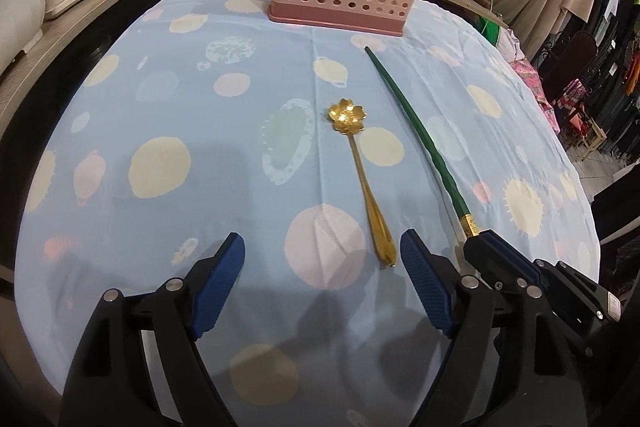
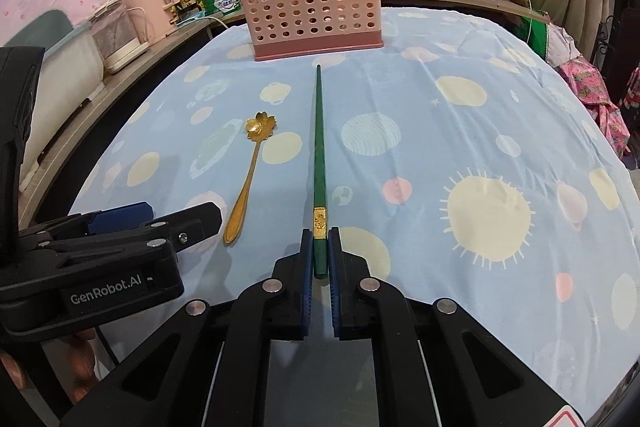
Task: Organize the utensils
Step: 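Close the right tool on the green chopstick while the left tool grasps the gold spoon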
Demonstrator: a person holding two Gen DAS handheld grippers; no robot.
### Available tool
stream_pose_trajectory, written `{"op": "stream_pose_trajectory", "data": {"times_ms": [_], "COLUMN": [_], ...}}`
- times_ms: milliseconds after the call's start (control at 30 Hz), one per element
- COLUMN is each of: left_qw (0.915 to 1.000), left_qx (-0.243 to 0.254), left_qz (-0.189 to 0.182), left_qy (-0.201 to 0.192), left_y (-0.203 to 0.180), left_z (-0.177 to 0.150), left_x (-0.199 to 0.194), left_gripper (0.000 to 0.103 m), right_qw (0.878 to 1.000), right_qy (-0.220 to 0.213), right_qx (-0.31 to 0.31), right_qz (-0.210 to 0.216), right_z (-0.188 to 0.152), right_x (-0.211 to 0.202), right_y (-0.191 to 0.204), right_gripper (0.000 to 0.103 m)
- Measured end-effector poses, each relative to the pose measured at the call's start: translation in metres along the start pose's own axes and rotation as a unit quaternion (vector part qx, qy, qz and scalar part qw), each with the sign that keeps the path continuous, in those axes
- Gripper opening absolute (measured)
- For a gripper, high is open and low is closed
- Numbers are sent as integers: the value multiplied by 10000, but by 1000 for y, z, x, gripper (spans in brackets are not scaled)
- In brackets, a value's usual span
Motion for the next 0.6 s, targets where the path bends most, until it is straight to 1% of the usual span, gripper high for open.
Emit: {"op": "stream_pose_trajectory", "data": {"times_ms": [133,200,233,300,400,433,500,533,600], "left_qw": [9999,9999,9999,9996,9993,9991,9986,9983,9979], "left_qx": [88,128,170,261,350,377,449,471,535], "left_qz": [-50,-4,18,45,152,191,269,304,329], "left_qy": [50,46,25,4,-52,-68,-111,-130,-157], "left_y": [-9,-12,-14,-16,-16,-16,-17,-16,-16], "left_z": [1,1,1,0,-2,-2,-3,-3,-4], "left_x": [7,11,11,11,12,12,11,11,10], "left_gripper": [76,70,69,61,54,53,40,38,26], "right_qw": [9999,9998,9998,9997,9995,9994,9993,9994,9994], "right_qy": [6,23,26,19,18,23,24,24,23], "right_qx": [128,184,210,238,304,336,358,350,329], "right_qz": [-43,-42,-44,-69,-95,-86,-65,-59,-46], "right_z": [-1,-2,-3,-4,-4,-4,-5,-5,-5], "right_x": [-2,-2,-1,-2,-2,-2,-2,-2,-2], "right_y": [-9,-12,-13,-15,-19,-20,-20,-20,-19], "right_gripper": [7,7,7,7,7,7,7,7,7]}}
Point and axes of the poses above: each gripper's, at about its wrist camera, not at the fingertips, and x roughly the way its jaws point, y to its left, z to its top, the point moved 2 cm from there along x, roughly the way its jaws point, and after that the axes turned 12 degrees about -x, right-handed, at the moved point
